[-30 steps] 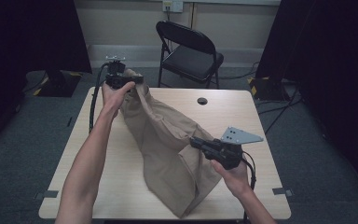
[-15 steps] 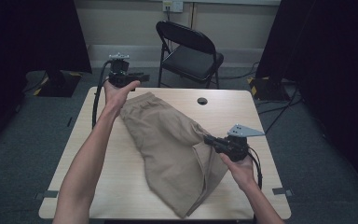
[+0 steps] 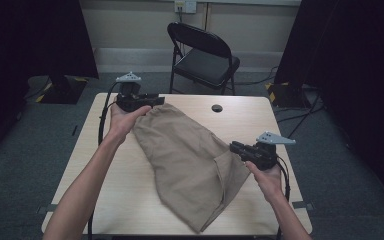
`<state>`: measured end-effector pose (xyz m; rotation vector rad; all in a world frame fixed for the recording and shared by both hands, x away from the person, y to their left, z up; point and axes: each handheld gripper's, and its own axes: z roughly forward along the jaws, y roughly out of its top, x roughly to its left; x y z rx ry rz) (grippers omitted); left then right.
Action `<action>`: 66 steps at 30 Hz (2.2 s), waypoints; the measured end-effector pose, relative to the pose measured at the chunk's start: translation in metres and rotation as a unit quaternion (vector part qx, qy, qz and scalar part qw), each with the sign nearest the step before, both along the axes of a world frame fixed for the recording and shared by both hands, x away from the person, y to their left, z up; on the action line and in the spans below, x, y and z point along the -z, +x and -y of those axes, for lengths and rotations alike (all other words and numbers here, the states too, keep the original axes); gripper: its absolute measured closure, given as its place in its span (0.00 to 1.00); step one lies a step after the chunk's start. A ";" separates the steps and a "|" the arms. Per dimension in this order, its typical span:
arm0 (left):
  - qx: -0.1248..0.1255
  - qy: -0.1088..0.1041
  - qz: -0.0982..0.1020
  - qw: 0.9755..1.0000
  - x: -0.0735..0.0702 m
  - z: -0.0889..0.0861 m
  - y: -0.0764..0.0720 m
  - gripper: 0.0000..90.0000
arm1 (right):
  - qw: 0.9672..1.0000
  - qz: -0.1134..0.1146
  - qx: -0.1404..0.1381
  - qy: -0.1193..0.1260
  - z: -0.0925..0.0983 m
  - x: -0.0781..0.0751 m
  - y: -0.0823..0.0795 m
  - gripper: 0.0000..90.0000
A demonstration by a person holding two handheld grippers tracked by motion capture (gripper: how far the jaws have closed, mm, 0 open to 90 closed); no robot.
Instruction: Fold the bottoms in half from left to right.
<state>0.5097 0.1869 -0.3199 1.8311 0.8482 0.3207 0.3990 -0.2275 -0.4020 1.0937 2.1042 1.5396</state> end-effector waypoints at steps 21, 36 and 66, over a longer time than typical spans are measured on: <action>0.051 0.020 -0.099 0.994 0.123 0.008 -0.058 0.87 | 0.996 -0.060 -0.010 -0.070 -0.013 0.048 0.020 0.85; 0.049 0.053 -0.144 0.987 0.167 0.017 -0.065 0.79 | 0.985 -0.098 0.001 -0.145 -0.027 0.092 0.037 0.82; 0.026 0.077 -0.137 0.987 0.174 -0.002 -0.057 0.72 | 0.993 -0.053 -0.033 -0.098 -0.046 0.067 0.010 0.74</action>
